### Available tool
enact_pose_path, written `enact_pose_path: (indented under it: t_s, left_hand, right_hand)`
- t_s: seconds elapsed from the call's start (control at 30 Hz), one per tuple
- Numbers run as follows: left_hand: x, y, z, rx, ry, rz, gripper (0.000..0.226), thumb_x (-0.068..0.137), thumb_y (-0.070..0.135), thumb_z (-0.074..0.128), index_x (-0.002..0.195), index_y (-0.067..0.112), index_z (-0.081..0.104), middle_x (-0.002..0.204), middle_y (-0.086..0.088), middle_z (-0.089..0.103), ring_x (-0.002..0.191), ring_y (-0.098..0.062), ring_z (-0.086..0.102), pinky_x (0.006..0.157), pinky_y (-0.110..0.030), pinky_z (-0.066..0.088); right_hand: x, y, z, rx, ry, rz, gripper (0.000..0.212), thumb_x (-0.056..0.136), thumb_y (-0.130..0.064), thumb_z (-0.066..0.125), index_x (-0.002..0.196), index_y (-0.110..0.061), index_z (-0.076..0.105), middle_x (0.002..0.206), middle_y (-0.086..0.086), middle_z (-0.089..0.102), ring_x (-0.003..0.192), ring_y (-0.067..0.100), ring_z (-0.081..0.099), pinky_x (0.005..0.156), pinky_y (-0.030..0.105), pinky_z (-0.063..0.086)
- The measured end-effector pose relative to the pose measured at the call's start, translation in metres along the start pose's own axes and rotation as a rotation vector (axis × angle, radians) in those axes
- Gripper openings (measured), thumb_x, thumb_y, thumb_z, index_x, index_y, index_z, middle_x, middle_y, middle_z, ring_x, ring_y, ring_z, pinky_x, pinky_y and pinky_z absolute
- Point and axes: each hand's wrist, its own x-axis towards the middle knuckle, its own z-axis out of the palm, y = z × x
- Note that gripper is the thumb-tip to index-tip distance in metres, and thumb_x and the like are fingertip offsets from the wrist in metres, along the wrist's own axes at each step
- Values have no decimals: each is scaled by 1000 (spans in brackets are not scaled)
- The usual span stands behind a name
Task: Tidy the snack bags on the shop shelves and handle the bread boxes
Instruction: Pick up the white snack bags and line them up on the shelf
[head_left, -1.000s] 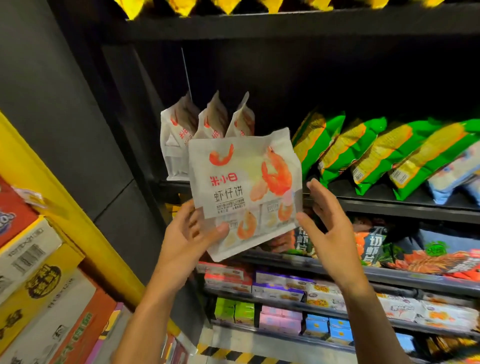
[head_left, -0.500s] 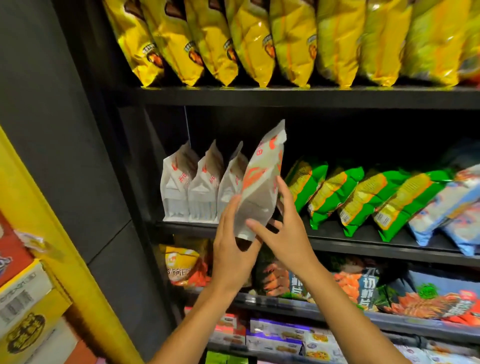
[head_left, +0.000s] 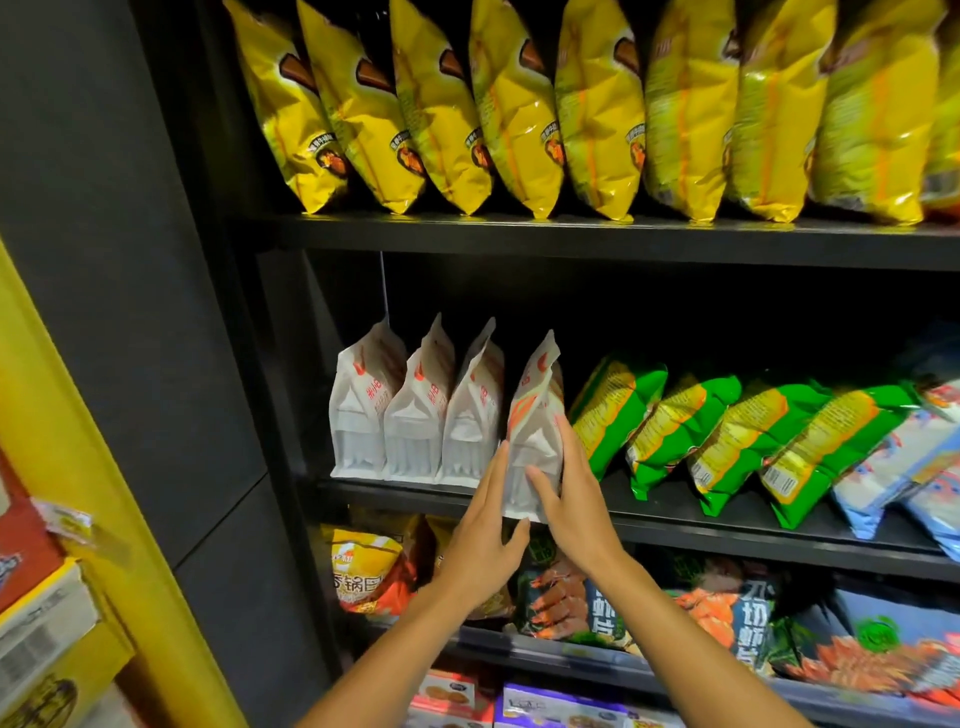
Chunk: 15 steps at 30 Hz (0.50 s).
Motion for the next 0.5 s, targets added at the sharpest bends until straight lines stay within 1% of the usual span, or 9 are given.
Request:
enact_pose_path:
  t_s: [0.07,0.1,0.17,0.23,0.3,0.33,0.4,0.43,0.5]
  left_hand:
    - [4,-3,-3,37,-6,-9,96,103,20,59,159,48,-13,168,28,-3,154,8,6,118,-15,20]
    - [6,-4,-5,59,6,-13,92,103,23,58,160,48,-11,168,29,-1,153,8,9,119,-16,22]
    - [7,-6,-9,96,62,-10,81,104,26,57,161,46,3,166,28,11,151,6,20,119,-22,29]
    - [6,-7,-14,113,153,27,68,103,23,57,158,43,24,160,26,28,146,5,31,117,-23,35]
    - [5,-4,-22,165,282,106,56,101,18,58,150,39,41,150,19,40,141,1,38,112,-13,34]
    - [6,-2,-27,185,347,151,54,100,15,60,147,37,46,148,15,43,140,-3,40,109,-7,31]
    - [14,3,-35,203,435,212,55,95,9,65,144,29,50,150,8,39,140,-7,38,106,-2,27]
    - [20,6,-38,212,450,218,57,94,9,66,146,26,50,155,4,33,144,-9,33,107,-1,25]
    - [34,10,-42,239,424,195,60,95,15,65,150,25,45,165,-1,16,153,-10,14,108,2,17]
  right_hand:
    - [8,2,6,-34,4,11,76,107,-30,54,165,-31,5,172,-11,13,158,6,13,129,38,21]
    - [13,3,8,-43,4,17,76,107,-29,54,165,-29,5,172,-10,13,158,8,12,129,36,20]
    - [21,5,10,-56,5,27,75,108,-27,54,165,-28,5,172,-8,13,158,9,13,126,29,18]
    - [29,8,11,-69,2,37,75,108,-25,54,165,-27,6,172,-6,13,157,7,13,124,24,16]
    - [37,11,11,-70,-9,53,74,108,-24,54,165,-25,7,171,-5,14,154,4,14,124,24,16]
    - [40,13,11,-70,-14,60,74,108,-23,54,165,-24,7,171,-5,14,154,5,14,126,27,17]
    - [43,13,10,-72,-15,72,76,107,-24,54,165,-22,6,172,-3,12,156,10,14,128,35,19]
    - [41,12,10,-67,-7,65,78,107,-26,55,165,-21,4,172,-4,11,157,10,13,128,36,19]
    - [33,9,12,-52,32,35,82,106,-28,57,165,-23,1,173,-5,7,157,8,11,128,33,18]
